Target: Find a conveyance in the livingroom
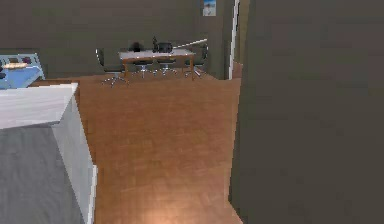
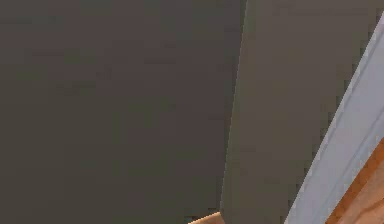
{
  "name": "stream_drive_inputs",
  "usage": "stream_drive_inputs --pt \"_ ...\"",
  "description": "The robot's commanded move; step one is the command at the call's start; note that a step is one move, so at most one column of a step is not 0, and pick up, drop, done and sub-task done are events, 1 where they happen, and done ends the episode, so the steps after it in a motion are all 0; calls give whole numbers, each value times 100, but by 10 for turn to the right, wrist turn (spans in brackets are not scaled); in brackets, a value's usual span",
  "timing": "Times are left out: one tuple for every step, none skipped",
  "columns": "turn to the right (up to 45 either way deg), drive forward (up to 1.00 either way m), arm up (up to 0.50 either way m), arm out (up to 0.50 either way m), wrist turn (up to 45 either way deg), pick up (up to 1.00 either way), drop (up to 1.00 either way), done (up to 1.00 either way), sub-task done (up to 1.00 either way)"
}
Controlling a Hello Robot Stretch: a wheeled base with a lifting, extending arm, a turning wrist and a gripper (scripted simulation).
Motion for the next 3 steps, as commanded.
stream_drive_inputs --pt "-30 0 0 0 0 0 0 0 0" --pt "0 100 0 0 0 0 0 0 0" --pt "0 40 0 0 0 0 0 0 0"
